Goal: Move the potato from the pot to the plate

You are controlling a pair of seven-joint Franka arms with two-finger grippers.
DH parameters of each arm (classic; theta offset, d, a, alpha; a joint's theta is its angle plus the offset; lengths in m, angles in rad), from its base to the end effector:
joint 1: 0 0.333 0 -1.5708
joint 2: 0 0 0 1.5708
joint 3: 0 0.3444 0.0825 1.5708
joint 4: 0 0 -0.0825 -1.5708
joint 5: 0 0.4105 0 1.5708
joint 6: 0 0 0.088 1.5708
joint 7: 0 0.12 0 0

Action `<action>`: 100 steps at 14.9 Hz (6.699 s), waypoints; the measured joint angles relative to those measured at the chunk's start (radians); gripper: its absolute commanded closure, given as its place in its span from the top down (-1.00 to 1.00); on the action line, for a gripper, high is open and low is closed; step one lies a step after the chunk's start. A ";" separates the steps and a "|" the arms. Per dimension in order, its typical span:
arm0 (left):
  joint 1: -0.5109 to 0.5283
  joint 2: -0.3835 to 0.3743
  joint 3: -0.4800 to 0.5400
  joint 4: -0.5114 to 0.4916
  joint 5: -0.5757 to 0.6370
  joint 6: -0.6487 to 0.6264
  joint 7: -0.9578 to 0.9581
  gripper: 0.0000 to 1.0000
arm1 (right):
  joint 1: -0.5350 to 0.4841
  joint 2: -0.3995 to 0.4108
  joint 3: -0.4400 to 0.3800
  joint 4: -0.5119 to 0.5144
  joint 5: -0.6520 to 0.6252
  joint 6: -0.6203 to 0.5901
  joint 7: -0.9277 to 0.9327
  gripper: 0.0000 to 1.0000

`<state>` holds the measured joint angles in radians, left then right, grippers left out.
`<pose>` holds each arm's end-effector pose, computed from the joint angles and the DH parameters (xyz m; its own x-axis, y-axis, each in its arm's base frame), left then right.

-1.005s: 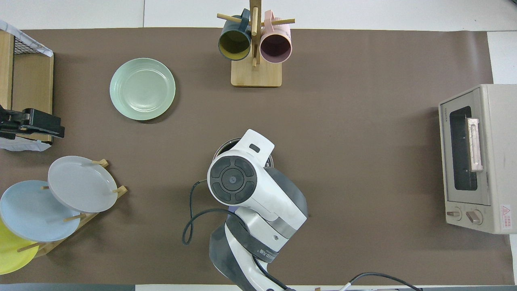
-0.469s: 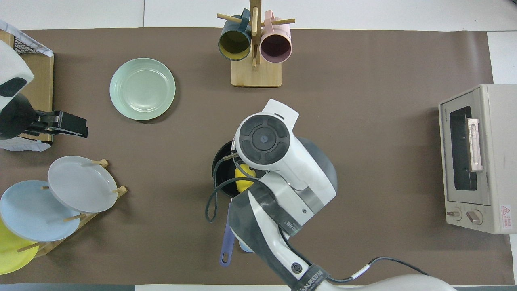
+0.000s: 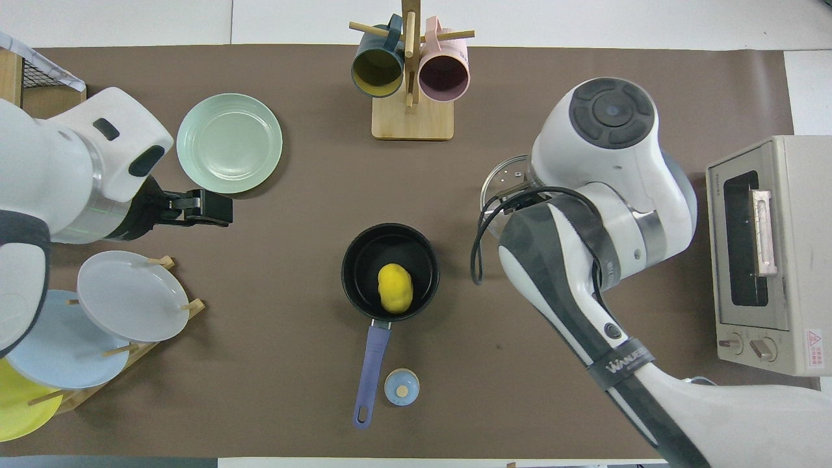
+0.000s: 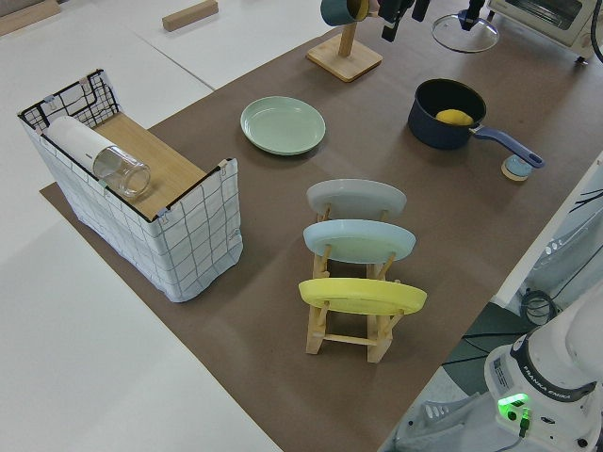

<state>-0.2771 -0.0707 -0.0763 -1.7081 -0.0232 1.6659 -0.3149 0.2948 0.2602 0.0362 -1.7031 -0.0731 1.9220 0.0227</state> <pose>0.5282 -0.1991 0.6198 0.9991 -0.0362 0.0214 -0.0368 -0.9990 0.0256 0.6288 0.2078 0.4405 0.9444 0.3263 -0.0404 0.3282 -0.9427 0.0591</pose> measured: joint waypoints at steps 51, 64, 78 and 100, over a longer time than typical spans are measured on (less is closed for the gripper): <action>-0.426 0.264 0.002 -0.365 -0.051 0.627 -0.612 -1.00 | -0.296 -0.277 0.002 0.084 0.018 -0.461 0.036 1.00; -0.179 0.181 0.029 -0.040 -0.067 0.245 -0.414 -1.00 | -0.291 -0.295 -0.036 0.039 0.018 -0.376 0.036 1.00; 0.175 0.644 0.027 0.252 -0.075 0.411 0.159 -1.00 | -0.303 -0.292 -0.037 0.039 0.030 -0.348 0.036 1.00; 0.183 0.348 0.076 0.279 -0.062 0.121 0.221 1.00 | -0.301 -0.292 -0.033 0.041 0.031 -0.348 0.036 1.00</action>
<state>-0.0944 0.2775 0.0000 -1.4295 -0.0850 1.7870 -0.0934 -0.0060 -0.0315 0.0029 -1.6622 -0.0420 1.5742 0.0590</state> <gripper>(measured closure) 0.000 0.000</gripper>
